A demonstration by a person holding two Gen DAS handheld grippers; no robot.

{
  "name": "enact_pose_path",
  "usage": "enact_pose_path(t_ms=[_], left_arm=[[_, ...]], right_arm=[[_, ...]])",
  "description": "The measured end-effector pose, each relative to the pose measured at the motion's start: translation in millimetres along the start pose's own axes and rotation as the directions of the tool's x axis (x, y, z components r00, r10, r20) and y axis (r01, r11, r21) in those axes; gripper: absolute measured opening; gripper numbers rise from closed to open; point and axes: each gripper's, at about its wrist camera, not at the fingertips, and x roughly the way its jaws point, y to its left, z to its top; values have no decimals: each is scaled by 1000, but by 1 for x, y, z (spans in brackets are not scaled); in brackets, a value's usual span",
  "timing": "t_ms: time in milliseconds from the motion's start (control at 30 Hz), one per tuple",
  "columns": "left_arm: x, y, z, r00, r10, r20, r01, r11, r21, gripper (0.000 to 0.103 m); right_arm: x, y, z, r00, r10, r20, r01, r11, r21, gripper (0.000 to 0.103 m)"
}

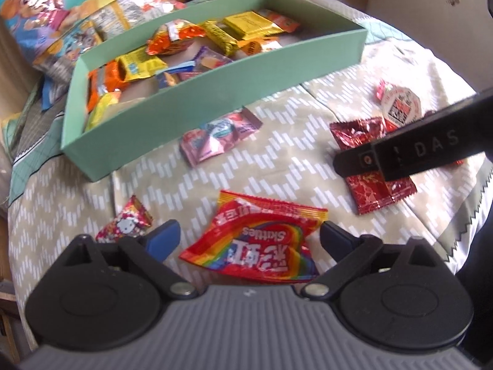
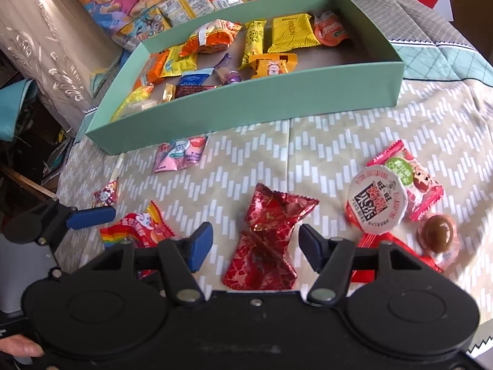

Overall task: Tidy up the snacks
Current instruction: 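Grasp the rainbow Skittles bag with the left tool while the right tool grasps the red twisted candy, then lower both candies into the green box and open both tools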

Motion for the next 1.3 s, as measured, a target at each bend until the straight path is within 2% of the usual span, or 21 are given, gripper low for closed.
enact_pose_path(t_ms=[33,67,100,333,533,733,933,1100,1300], left_arm=[[1,-1,0,1000,-15,-6,15,1000,3,73],[0,-1,-1,1000,-25,1,25,1000,-9,73],[0,0,-1,1000,-27,3,27,999,-17,70],[-5,11,-2,999,-40,10,42,985,-165,68],[-18,16,12,998,-43,43,51,974,-220,68],[-39,18,54,989,-32,145,69,965,-254,68],[-34,18,111,979,-9,204,65,961,-269,68],[-8,11,152,980,-21,200,77,956,-281,68],[25,-2,178,984,-29,173,78,957,-279,68]], right_arm=[[2,-1,-1,1000,-1,-2,1,1000,-5,36],[3,-2,-1,1000,0,-7,0,1000,-6,28],[4,-4,-2,1000,9,-5,-9,1000,-5,26],[-5,-14,1,999,39,14,-39,999,10,25],[-24,-26,12,996,66,63,-68,997,27,25],[-49,-40,38,985,89,145,-94,995,32,25],[-65,-58,90,970,78,230,-86,996,25,25],[-56,-70,131,966,48,254,-52,999,6,25],[-32,-84,162,977,22,210,-15,999,-33,25]])
